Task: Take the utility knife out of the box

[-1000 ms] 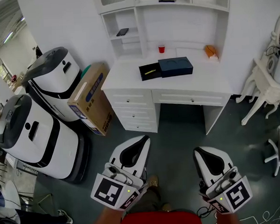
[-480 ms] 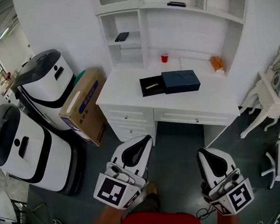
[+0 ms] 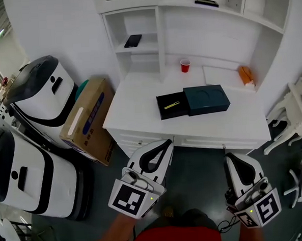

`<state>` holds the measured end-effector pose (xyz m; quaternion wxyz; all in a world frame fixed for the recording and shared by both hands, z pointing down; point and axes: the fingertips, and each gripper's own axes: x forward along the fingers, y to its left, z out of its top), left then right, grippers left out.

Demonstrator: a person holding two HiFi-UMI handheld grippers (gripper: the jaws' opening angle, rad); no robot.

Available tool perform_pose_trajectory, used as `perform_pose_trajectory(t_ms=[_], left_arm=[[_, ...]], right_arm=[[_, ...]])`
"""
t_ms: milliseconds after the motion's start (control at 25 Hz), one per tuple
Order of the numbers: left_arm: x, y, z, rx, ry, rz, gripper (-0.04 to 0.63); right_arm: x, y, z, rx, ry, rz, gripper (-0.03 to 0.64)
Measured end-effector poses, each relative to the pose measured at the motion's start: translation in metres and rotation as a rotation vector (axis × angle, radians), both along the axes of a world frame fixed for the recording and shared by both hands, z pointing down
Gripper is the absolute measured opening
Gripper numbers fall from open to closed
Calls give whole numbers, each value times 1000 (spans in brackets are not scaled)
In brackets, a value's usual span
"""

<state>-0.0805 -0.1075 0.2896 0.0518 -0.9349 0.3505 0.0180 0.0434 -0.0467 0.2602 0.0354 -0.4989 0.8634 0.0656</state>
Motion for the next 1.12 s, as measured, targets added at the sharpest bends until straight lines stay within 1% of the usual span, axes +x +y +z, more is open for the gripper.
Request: perform_pose_trajectory(t_ms=[120, 240, 400, 480, 600, 680, 800, 840, 920, 1120], left_arm=[[2, -28, 5, -22, -13, -10, 18], [5, -56, 10, -8, -20, -19, 18], [15, -95, 21, -35, -59, -35, 18], [21, -117, 25, -36, -74, -49, 18], [31, -150, 38, -82, -105, -70, 18], [38, -170, 47, -91, -134, -75, 18], [49, -200, 61, -68, -207, -66, 18], [53, -209, 67, -73, -233, -61, 18], [62, -227, 78, -98, -290, -49, 18], [80, -262, 115, -181, -465, 10, 25]], right_arm=[[3, -28, 1, -7, 10, -3, 2], [7, -56, 6, -15, 13, -12, 2], [15, -100, 10, -11, 27, -34, 2], [21, -124, 10, -5, 32, -48, 2], [33, -158, 10, -4, 28, -69, 2], [40, -178, 11, -7, 20, -84, 2], [51, -202, 14, -18, 14, -108, 2], [54, -209, 14, -20, 14, -117, 2], [61, -223, 15, -24, 12, -134, 2], [73, -246, 20, -34, 3, -168, 2]])
